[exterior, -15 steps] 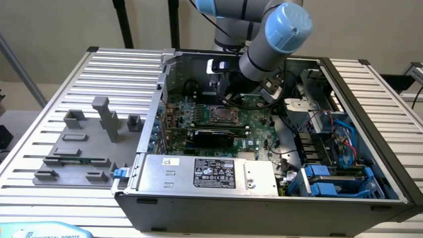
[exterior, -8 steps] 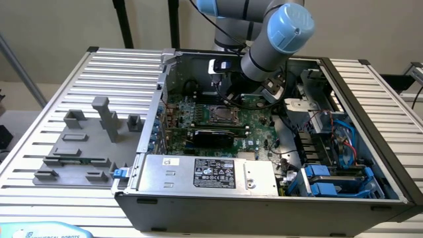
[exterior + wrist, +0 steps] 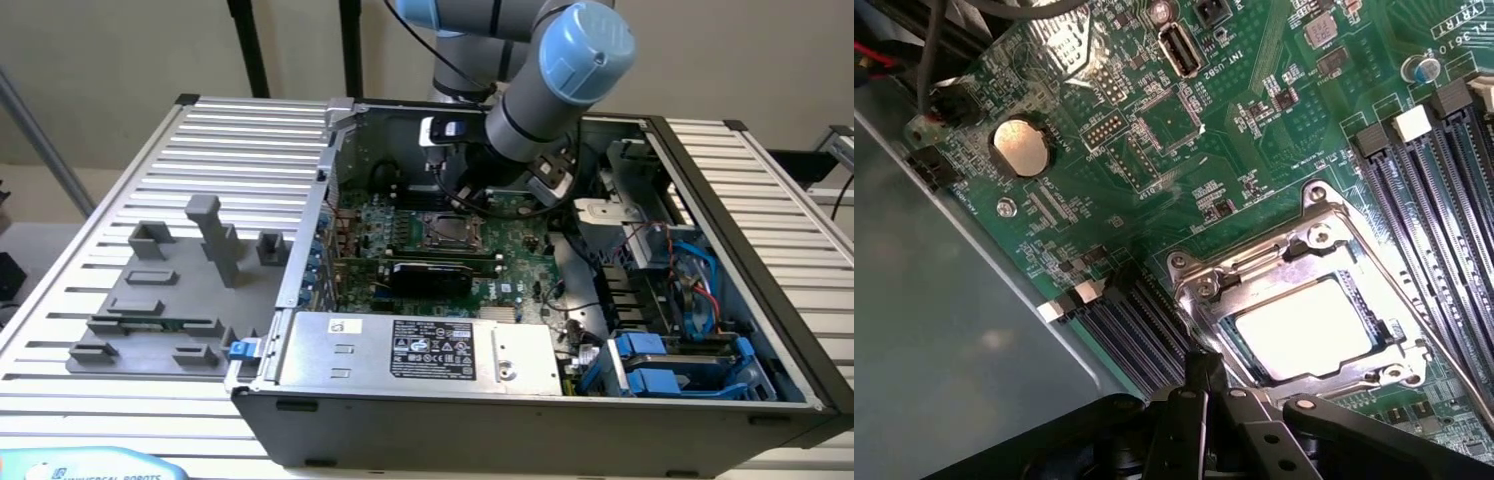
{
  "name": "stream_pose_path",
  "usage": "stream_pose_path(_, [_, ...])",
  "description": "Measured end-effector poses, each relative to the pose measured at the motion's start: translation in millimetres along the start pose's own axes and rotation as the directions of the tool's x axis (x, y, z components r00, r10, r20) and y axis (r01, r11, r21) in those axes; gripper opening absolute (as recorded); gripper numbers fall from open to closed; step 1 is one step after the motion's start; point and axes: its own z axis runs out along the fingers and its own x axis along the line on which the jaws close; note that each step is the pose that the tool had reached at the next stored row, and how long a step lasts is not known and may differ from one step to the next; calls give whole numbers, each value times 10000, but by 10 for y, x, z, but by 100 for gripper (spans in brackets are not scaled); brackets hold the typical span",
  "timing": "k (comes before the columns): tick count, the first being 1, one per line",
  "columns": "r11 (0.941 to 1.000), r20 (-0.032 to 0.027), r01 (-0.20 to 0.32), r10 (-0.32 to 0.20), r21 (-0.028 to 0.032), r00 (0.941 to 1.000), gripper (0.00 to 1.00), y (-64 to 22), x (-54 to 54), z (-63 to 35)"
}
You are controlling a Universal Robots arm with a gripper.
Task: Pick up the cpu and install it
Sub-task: 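Install the first cpu locking lever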
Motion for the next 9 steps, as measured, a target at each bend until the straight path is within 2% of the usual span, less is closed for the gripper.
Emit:
stream_pose_path(5, [10000, 1, -1, 1, 0, 10000, 11, -57, -29, -13])
stream_pose_path(9, [10000, 1, 1, -1, 0, 10000, 11, -67, -28, -17])
